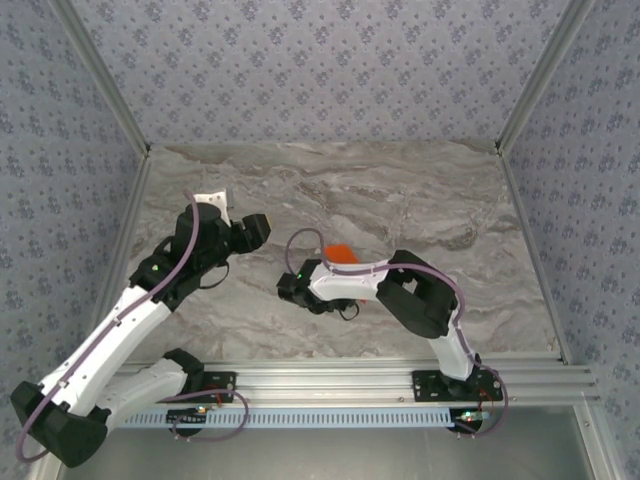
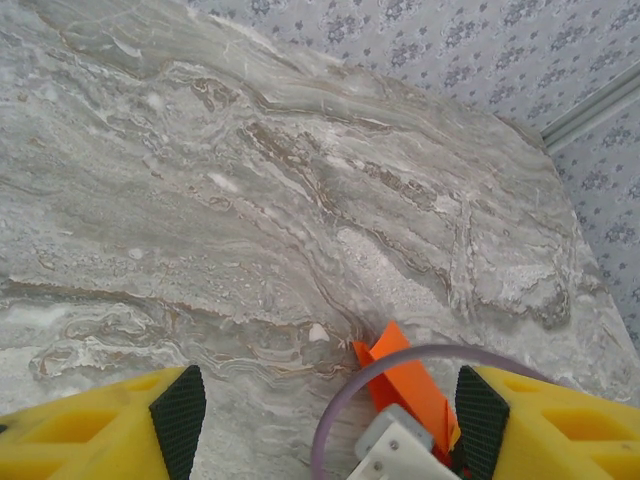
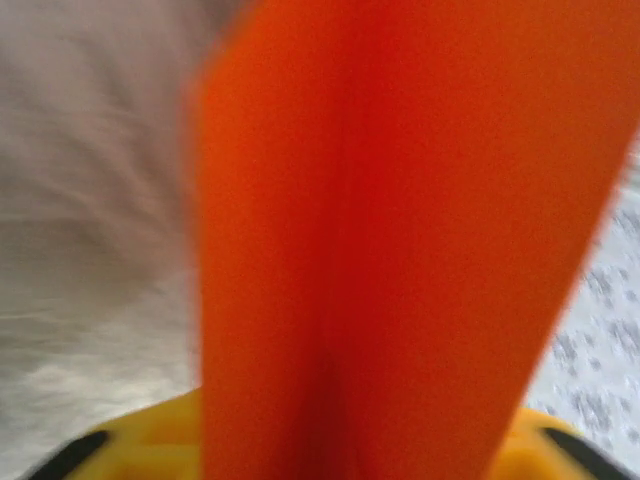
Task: Fold a paper plane with a square sheet of paper (fold left side to right side)
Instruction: Turn over the paper at the center of the table, then pick up the paper from the center of the table.
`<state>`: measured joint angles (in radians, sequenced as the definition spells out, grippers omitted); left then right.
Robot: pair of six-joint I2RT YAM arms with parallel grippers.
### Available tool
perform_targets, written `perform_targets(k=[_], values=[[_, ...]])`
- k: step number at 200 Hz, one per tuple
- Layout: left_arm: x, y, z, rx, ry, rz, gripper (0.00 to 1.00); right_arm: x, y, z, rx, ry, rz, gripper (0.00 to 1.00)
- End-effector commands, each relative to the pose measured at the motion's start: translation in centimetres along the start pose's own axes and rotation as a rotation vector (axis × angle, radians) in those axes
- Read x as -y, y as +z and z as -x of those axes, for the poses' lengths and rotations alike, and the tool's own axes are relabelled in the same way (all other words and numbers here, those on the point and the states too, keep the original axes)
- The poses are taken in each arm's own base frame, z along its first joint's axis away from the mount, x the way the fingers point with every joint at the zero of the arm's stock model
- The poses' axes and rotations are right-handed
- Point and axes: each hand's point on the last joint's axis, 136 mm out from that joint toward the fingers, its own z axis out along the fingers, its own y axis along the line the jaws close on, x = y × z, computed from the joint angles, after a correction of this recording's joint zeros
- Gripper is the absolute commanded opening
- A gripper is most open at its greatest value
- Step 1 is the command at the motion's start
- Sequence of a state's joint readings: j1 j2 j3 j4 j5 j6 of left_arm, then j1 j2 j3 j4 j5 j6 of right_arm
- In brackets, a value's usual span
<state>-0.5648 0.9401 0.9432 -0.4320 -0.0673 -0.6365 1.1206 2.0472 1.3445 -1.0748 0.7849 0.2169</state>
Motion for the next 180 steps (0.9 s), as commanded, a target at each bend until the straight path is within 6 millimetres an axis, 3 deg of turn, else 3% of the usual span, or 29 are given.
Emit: perform_targets(k=[1, 28, 55, 63, 81, 110, 134, 180], values=[[0.8, 0.5, -0.2, -0.031, -0.005, -0.032, 0.7, -2.3, -2.2, 0.6, 0.08, 0.003, 0.175, 0.53], [1.2, 1.5, -1.1, -0.078, -0.04, -0.057, 0.71, -2.9, -5.4, 0.6, 0.197, 0.068, 0.376, 0.81], [2.1, 3.4, -2.7, -0.133, -0.094, -0.129, 0.73, -0.7, -9.1, 0.3, 0.353, 0.195, 0.542, 0.99], [2.3, 4.2, -3.4, -0.152, -0.117, -0.158, 0.73, 0.5, -10.2, 0.5, 0.409, 0.251, 0.596, 1.0], [3.4, 6.1, -5.3, -0.205, -0.168, -0.241, 0.73, 2.1, -10.7, -0.4, 0.479, 0.368, 0.719, 1.0], [5.0, 9.0, -8.8, -0.3, -0.184, -0.296, 0.73, 6.4, -11.1, -0.8, 0.649, 0.622, 0.91, 1.0], [6.5, 11.0, -11.7, -0.378, -0.165, -0.308, 0.73, 8.9, -10.1, -1.9, 0.727, 0.824, 1.023, 1.0], [6.7, 14.4, -15.3, -0.448, -0.192, -0.28, 0.73, 9.8, -7.0, -4.2, 0.714, 0.988, 1.139, 1.0]])
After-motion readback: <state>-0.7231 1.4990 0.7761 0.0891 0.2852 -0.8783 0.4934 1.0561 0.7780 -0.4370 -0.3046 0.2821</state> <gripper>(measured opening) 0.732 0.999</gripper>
